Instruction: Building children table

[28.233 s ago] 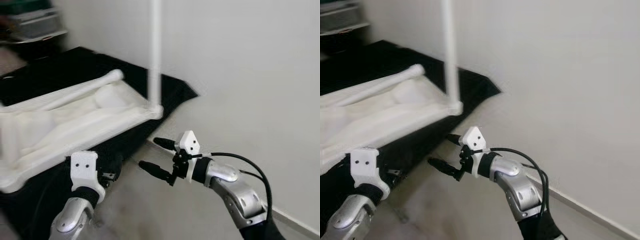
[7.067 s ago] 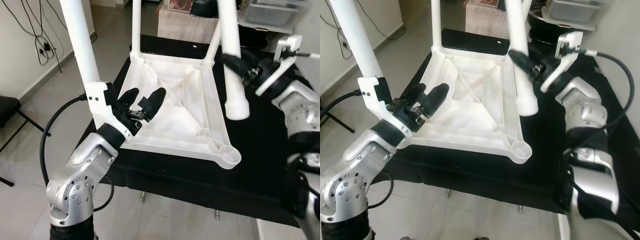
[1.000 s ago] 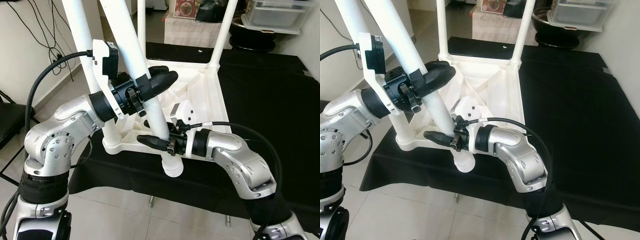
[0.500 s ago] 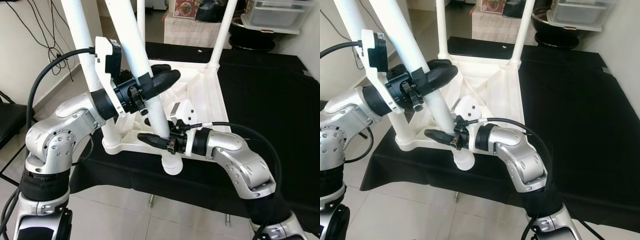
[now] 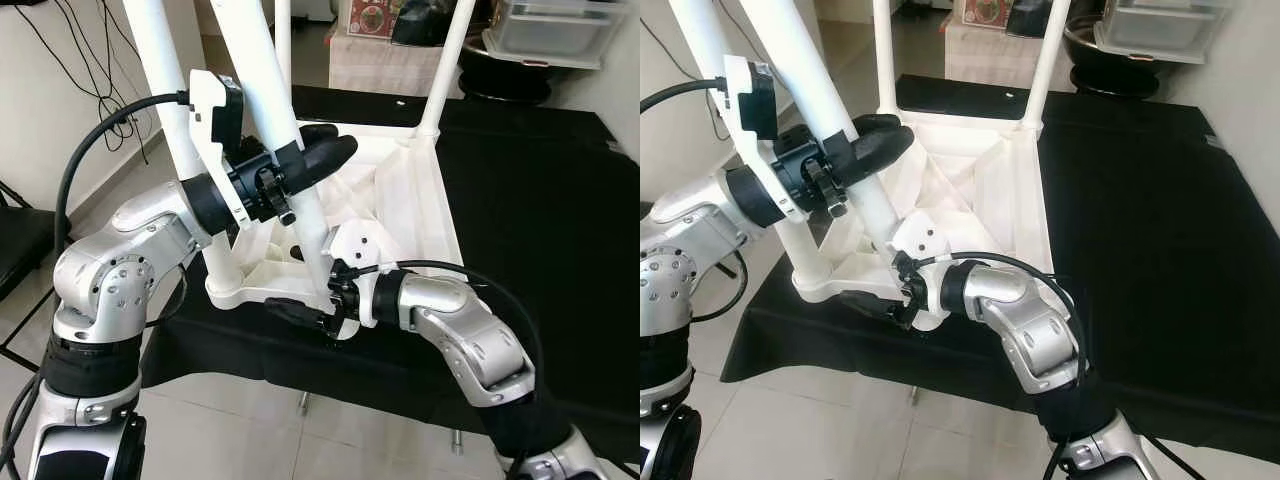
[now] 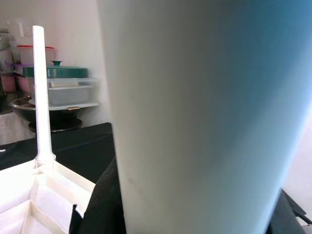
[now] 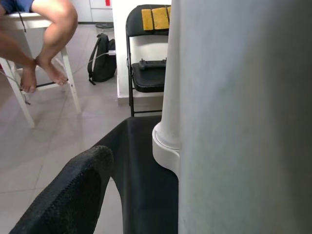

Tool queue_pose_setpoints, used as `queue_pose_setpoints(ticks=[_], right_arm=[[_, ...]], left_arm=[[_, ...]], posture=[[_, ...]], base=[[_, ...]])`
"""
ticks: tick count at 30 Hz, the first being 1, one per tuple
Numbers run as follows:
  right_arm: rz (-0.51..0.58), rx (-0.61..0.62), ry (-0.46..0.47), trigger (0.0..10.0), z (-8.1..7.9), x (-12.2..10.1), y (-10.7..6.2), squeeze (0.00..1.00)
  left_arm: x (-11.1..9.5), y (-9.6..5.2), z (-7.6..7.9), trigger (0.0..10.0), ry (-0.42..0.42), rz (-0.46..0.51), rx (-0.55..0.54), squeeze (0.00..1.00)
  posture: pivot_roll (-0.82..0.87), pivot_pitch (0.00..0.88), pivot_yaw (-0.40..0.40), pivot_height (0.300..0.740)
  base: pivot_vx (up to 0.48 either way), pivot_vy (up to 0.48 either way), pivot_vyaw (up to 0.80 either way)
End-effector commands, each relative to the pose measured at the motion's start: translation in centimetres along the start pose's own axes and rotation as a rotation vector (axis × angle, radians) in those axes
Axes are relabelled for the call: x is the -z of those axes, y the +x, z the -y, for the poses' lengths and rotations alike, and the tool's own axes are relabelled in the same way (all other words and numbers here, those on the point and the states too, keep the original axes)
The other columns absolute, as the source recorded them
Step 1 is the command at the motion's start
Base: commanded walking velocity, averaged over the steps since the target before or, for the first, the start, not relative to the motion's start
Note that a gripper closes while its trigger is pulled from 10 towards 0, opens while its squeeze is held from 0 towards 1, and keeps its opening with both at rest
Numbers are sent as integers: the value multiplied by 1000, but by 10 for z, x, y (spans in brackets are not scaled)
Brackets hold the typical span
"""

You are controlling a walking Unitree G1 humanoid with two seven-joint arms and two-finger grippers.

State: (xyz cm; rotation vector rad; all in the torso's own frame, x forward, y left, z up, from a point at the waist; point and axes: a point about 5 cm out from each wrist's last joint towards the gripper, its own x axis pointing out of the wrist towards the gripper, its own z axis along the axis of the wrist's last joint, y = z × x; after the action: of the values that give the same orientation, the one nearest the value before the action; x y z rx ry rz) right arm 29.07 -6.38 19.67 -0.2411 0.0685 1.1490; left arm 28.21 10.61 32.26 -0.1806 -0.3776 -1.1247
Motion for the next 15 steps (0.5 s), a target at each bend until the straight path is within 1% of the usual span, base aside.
queue_pose_setpoints(ticks=[1,2,3,4,5,15], right_arm=[[-30,-94,43,10000,-19,11,17,0],[-30,-95,59,9216,-20,11,18,0],[-30,-95,59,9216,-20,11,18,0],[-26,-94,67,941,-20,11,19,0],[-17,-92,74,0,-20,10,20,0],[-4,-87,84,0,-21,8,25,0]], left_arm=[[-17,16,18,0,22,128,130,0],[-17,16,18,0,22,129,130,0],[-17,16,18,0,22,129,130,0],[-17,17,18,0,22,129,130,0],[-17,17,18,0,22,130,130,0],[-17,18,18,0,26,135,127,0]], posture=[[-26,61,-10,740],[-27,61,-10,740],[-27,61,-10,740],[-28,62,-11,740],[-28,63,-10,740],[-24,65,-13,740]], base=[[0,0,0],[0,0,0],[0,0,0],[0,0,0],[0,0,0],[0,0,0]])
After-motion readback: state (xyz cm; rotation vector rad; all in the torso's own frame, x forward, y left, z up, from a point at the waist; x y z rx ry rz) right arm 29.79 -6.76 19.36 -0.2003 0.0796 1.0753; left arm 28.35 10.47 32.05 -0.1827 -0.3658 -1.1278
